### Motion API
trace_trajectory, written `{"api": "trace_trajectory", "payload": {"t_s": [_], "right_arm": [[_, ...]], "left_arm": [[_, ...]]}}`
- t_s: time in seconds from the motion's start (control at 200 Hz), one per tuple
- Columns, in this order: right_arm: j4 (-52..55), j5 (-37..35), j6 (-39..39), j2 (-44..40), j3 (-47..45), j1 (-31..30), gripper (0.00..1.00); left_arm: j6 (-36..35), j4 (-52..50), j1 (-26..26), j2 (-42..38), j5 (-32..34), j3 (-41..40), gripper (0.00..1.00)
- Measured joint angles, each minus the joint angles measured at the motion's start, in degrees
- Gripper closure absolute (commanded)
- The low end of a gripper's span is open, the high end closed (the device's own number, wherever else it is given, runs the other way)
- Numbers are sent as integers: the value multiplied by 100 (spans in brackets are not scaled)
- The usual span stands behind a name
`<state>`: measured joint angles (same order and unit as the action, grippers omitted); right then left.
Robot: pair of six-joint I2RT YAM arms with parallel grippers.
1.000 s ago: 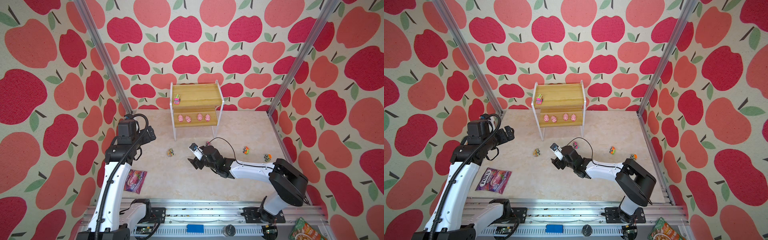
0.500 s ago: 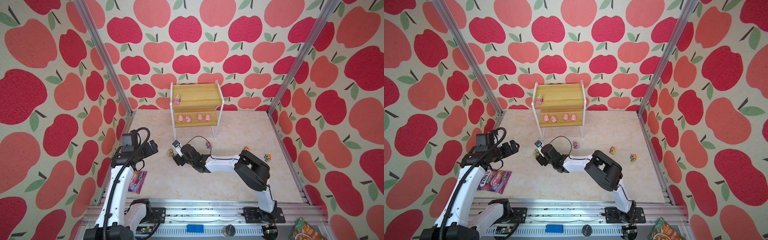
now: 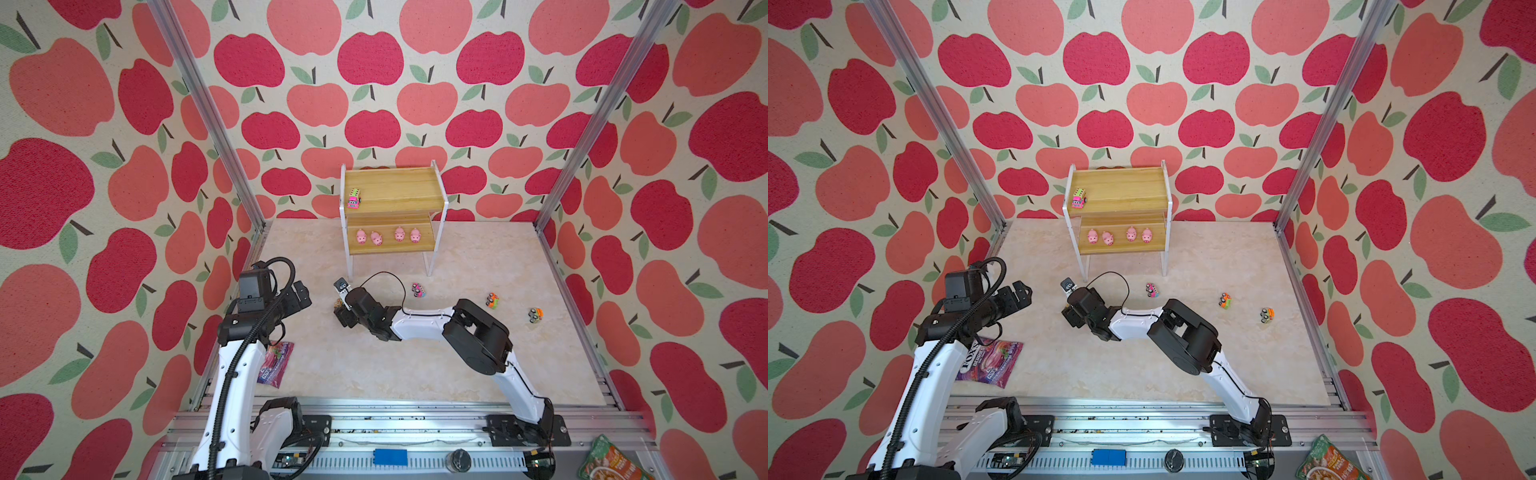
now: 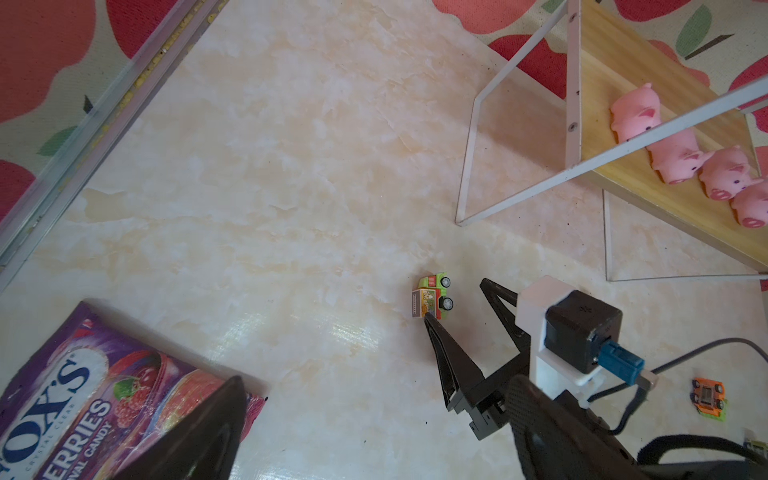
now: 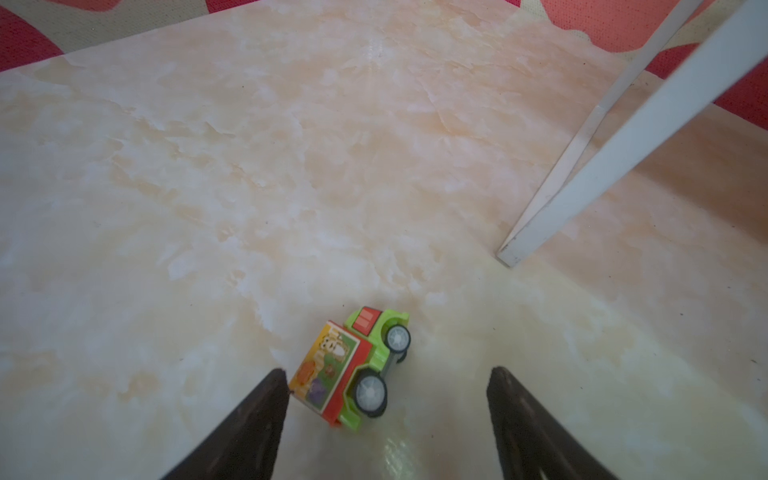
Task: Organize plastic toys on shelves
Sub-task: Pick up the plastic toy from the center of the table.
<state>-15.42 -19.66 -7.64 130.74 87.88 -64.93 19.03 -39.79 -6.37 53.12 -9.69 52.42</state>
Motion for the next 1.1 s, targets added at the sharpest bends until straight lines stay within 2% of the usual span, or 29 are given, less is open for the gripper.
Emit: {"api": "trace_trajectory", "payload": {"t_s": [0.52,0.79,0.886,1.096], "right_arm": [[367,-302,-286,522,728,-136,25],[553,-387,-306,625,776,-184,28],[553,-393,-330,625,778,-181,34],[190,-260,-293,597,590,-181,63]], "left_arm": [[0,87,0,-74,24,-74,1],[0,98,39,-101,24,-76,1],[0,109,50,-101,26,-85,1],[-2,109,76,-98,24,-87,1]]}}
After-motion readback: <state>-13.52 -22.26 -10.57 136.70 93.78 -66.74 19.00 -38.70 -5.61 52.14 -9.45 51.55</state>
